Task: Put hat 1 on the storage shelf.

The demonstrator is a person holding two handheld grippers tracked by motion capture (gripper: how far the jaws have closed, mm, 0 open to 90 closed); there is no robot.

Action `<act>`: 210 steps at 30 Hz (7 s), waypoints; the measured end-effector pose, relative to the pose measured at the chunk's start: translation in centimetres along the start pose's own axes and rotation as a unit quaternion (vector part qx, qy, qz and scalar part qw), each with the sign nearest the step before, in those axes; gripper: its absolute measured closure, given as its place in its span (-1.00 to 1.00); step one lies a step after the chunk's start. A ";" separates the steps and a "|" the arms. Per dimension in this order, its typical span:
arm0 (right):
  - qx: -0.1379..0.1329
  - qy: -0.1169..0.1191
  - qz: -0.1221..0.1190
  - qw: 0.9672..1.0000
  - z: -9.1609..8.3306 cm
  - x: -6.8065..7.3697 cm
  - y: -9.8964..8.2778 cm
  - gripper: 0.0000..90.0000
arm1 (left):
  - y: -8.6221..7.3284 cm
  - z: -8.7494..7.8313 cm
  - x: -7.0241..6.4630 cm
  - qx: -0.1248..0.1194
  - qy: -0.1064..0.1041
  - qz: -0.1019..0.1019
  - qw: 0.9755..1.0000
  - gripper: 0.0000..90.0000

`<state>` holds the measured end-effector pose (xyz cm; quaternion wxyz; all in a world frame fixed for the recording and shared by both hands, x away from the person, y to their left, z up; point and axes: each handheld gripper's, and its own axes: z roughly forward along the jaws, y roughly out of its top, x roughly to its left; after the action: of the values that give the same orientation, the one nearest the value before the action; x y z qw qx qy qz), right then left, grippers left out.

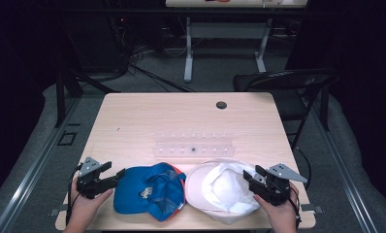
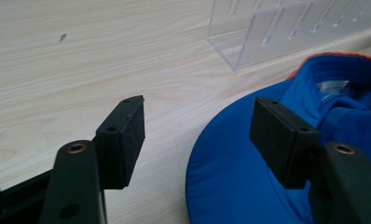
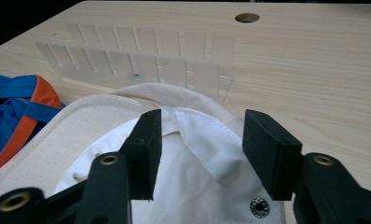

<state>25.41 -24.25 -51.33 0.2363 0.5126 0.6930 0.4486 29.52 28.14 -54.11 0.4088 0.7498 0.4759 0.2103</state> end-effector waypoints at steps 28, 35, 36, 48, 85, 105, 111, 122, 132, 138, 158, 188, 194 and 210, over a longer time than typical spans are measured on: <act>0.134 -0.003 0.002 0.991 1.1 0.7 3.2 -0.03 | -0.1 -0.7 0.9 -0.002 0.014 -0.022 1.000 -0.09; 0.135 0.010 0.060 0.989 1.0 0.6 3.3 0.20 | -0.1 -0.9 1.0 -0.001 0.014 -0.029 0.999 -0.09; 0.135 0.010 0.060 0.989 1.0 0.6 3.3 0.20 | -0.1 -0.9 1.0 0.000 0.013 -0.030 0.999 -0.09; 0.211 0.033 0.093 0.973 0.2 -0.9 5.4 0.24 | -0.2 -1.0 1.1 0.010 0.029 -0.025 0.999 -0.05; 0.353 0.051 0.191 0.914 2.3 -5.4 2.1 -0.02 | -0.5 -0.6 1.2 0.023 0.023 -0.028 0.999 -0.02; 0.352 0.123 0.228 0.899 1.0 -5.2 4.7 0.14 | -0.5 -0.5 1.3 0.026 0.024 -0.029 0.999 -0.02; 0.356 0.115 0.233 0.898 1.2 -4.9 5.6 0.47 | -0.5 -0.5 1.3 0.026 0.024 -0.029 0.999 -0.02; 0.403 0.067 0.165 0.898 2.0 -3.8 6.3 0.79 | -0.5 -0.4 1.3 0.024 0.026 -0.029 0.999 -0.02; 0.384 0.008 0.150 0.911 1.8 -3.1 7.7 0.81 | -0.5 -0.5 1.3 0.021 0.029 -0.028 0.999 -0.02; 0.346 -0.002 0.165 0.924 1.2 -3.0 9.2 0.81 | -0.5 -0.5 1.3 0.025 0.026 -0.026 0.999 -0.02; 0.322 0.078 0.184 0.925 -0.5 -1.0 13.6 0.82 | -0.5 -0.5 1.1 0.018 0.022 -0.015 0.999 -0.01; 0.283 0.177 0.235 0.913 -1.3 0.4 16.9 0.82 | -0.4 -0.2 0.9 -0.003 -0.017 -0.060 0.998 -0.09; 0.266 0.184 0.230 0.918 -1.7 0.7 18.0 0.82 | -0.2 -0.2 0.4 -0.010 -0.036 -0.055 0.998 -0.15; 0.231 0.203 0.242 0.920 -1.3 1.7 21.7 0.82 | 1.7 -1.1 -2.7 -0.033 -0.034 0.001 0.999 -0.06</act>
<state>34.56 -21.59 -31.75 -0.1502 0.6030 0.6649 0.4144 28.39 25.83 -51.93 0.4488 0.7430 0.4541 0.2008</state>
